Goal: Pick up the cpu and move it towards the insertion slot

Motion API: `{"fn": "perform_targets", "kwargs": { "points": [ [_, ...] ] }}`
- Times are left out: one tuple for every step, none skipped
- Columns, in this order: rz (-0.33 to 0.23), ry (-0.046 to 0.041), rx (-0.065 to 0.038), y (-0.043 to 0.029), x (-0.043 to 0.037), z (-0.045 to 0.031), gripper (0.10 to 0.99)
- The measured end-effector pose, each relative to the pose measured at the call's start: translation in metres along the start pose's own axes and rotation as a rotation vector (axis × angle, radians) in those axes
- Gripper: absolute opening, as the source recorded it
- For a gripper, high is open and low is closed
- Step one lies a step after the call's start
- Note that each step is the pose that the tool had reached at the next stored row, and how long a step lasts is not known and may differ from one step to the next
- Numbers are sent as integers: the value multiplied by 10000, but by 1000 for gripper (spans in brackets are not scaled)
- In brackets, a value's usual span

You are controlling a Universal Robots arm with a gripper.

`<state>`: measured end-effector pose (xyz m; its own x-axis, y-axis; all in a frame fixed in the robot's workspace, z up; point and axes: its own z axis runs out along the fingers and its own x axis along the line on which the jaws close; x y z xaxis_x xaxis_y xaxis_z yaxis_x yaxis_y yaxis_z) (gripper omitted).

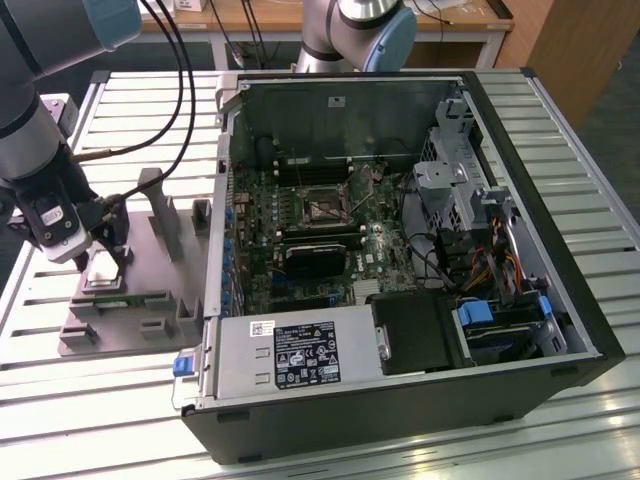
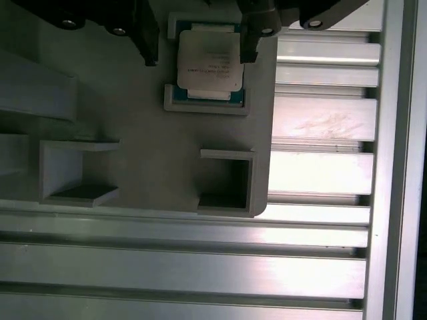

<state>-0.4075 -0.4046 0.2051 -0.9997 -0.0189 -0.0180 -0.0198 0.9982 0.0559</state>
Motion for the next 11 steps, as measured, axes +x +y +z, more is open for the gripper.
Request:
{"fn": "perform_targets", "kwargs": {
  "points": [
    [0, 1, 0, 0, 0, 0, 584],
    [0, 0, 0, 0, 0, 0, 643],
    [0, 0, 0, 0, 0, 0, 643],
    [0, -1, 0, 0, 0, 1, 706],
    [0, 0, 0, 0, 0, 1, 706],
    [0, -2, -1, 0, 1, 3, 706],
    [1, -3, -1, 0, 7, 9, 706],
    [1, -3, -1, 0, 12, 18, 706],
    [0, -3, -1, -1, 18, 31, 706],
    [1, -3, -1, -1, 23, 47, 706],
    [0, -2, -1, -2, 27, 65, 706]
  ]
}}
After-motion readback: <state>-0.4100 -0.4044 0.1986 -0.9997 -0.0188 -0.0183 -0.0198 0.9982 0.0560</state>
